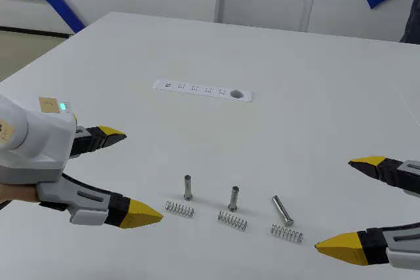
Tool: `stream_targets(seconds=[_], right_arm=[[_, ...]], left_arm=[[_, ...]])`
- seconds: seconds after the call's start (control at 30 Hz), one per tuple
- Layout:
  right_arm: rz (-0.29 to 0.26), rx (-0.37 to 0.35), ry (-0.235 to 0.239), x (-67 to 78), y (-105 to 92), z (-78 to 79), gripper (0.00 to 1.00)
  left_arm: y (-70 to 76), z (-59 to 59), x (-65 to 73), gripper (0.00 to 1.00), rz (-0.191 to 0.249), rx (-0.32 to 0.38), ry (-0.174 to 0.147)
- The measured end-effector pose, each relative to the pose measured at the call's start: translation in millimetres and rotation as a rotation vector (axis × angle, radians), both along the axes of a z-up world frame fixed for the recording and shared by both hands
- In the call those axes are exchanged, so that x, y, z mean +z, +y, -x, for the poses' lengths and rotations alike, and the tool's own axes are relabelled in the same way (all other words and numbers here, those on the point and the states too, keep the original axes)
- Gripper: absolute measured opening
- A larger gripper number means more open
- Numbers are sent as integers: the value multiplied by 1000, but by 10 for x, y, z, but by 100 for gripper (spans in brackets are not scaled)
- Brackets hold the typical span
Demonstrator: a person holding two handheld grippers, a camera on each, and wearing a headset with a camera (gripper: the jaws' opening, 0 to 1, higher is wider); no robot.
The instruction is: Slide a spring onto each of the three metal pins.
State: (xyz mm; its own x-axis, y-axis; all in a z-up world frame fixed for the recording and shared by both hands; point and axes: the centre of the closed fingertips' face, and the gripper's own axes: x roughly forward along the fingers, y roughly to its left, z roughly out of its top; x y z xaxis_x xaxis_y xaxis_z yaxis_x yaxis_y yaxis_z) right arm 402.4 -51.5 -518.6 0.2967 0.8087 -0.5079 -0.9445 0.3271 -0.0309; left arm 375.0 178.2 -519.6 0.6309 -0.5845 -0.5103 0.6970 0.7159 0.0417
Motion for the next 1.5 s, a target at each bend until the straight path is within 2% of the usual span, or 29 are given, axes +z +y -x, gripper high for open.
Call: stream_targets(seconds=[0.3,0.57,0.77,0.9,1.0,1.1,1.5], right_arm=[[-40,-21,21,26,9,13,93],[-2,-5,25,-61,-7,34,93],[17,6,22,-103,6,44,93],[7,-1,26,-87,5,27,93],[5,-2,27,-85,2,30,93],[8,-10,7,-95,-6,17,93],[-9,-7,29,-102,24,49,89]], left_arm=[[-27,14,0,98,4,-3,4],[-4,-24,66,98,15,5,-12],[-3,-10,59,98,9,-1,-10],[22,10,18,97,-9,-3,1],[21,14,32,97,6,2,-4],[28,15,23,97,4,4,-2],[78,20,21,96,10,12,-2]])
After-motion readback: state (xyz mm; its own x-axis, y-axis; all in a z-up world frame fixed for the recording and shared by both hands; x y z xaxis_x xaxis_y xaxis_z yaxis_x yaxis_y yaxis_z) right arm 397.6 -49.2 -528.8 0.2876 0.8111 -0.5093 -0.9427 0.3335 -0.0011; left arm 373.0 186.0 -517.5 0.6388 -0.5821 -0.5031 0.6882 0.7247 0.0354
